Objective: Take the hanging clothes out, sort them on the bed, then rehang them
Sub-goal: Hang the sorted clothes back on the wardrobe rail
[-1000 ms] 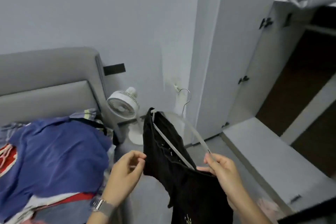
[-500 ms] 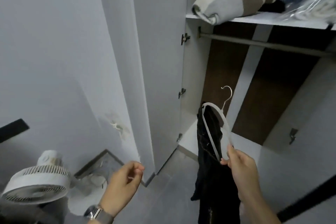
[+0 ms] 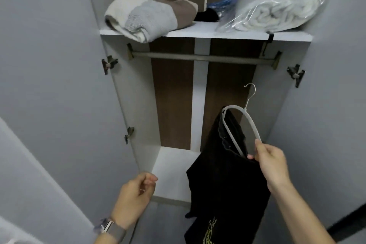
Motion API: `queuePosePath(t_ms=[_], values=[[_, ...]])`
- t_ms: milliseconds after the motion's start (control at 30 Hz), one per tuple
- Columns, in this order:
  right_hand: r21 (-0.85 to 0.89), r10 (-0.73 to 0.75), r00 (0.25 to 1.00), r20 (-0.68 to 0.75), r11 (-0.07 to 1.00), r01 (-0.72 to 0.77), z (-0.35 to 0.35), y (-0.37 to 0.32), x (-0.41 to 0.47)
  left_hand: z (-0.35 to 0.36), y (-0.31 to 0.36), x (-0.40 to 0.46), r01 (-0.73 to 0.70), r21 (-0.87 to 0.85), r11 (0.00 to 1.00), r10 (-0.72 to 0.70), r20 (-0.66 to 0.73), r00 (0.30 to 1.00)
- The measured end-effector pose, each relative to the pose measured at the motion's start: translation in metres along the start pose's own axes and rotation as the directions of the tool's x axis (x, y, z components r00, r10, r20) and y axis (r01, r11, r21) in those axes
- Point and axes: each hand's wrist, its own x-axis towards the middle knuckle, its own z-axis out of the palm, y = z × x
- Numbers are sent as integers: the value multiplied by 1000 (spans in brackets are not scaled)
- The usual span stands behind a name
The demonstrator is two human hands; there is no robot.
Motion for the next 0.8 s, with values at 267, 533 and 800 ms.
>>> queuePosePath(t_ms=[267,533,800], values=[[-81,-72,994,-85,995,65,10,-37,157,69,52,179,-111,-25,994,112,57,992],[-170,-86,963,-255,985,43,21,-51,283,106,76,271,-174,-44,984,179,158,971],[-269,36,963,-269,957,-111,17,-13,329,120,92,326,-192,-33,981,194,257,947]])
